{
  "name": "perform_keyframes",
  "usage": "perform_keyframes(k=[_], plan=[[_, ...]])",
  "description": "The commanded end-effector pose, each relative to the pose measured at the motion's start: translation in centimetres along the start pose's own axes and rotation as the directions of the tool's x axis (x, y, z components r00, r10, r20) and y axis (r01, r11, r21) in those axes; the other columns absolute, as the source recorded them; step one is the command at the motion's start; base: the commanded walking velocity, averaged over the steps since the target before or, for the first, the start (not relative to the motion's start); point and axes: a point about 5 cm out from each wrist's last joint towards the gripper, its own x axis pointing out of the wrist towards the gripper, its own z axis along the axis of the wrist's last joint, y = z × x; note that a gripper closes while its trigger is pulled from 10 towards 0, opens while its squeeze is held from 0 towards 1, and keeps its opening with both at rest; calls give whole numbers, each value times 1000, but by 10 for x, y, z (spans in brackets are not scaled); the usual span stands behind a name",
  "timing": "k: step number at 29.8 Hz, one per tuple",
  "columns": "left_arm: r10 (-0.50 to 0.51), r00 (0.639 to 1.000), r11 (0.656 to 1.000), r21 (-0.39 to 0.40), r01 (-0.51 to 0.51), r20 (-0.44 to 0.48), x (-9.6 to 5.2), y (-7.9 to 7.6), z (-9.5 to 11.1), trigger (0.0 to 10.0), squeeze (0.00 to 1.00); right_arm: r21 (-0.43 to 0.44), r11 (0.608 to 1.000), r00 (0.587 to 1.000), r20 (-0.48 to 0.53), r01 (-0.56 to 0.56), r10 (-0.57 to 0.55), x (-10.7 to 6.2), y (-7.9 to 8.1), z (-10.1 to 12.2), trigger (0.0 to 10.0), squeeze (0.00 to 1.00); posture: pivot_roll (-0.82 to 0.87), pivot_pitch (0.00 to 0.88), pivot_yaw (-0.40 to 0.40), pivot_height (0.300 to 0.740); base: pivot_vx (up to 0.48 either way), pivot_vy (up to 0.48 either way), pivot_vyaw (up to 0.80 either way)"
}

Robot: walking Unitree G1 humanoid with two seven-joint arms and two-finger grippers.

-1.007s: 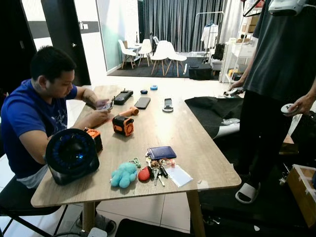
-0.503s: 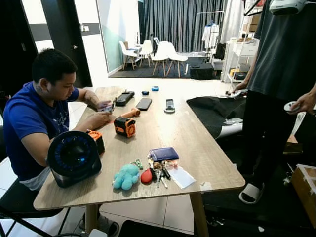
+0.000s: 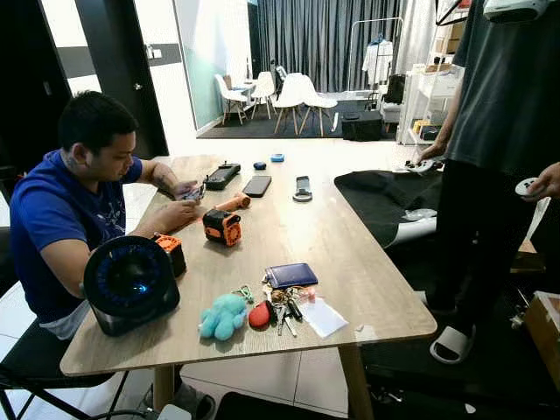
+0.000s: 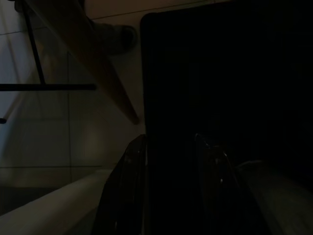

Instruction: Hang keys on a hook

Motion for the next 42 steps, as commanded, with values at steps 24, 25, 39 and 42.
perform_keyframes(k=[24, 25, 39, 42], plan=[[28, 999, 999, 27, -28, 22, -8, -8, -17, 10000, 0, -233, 968, 995, -44, -95, 88, 3, -1, 11, 10000, 0, 178, 23, -82, 740, 0, 0, 0], [28, 999, 999, 26, -29, 21, -8, -8, -18, 10000, 0, -233, 968, 995, -44, -96, 88, 3, -1, 11, 10000, 0, 178, 23, -82, 740, 0, 0, 0], [52, 998, 989, -141, -47, 32, -5, -11, -15, 10000, 0, -193, 978, 997, -26, -79, 75, 1, -3, 7, 10000, 0, 104, 20, -31, 740, 0, 0, 0], [42, 999, 988, -147, -38, 25, -4, -13, -14, 10000, 0, -194, 978, 997, -18, -74, 72, 1, -3, 6, 10000, 0, 92, 18, -25, 740, 0, 0, 0]])
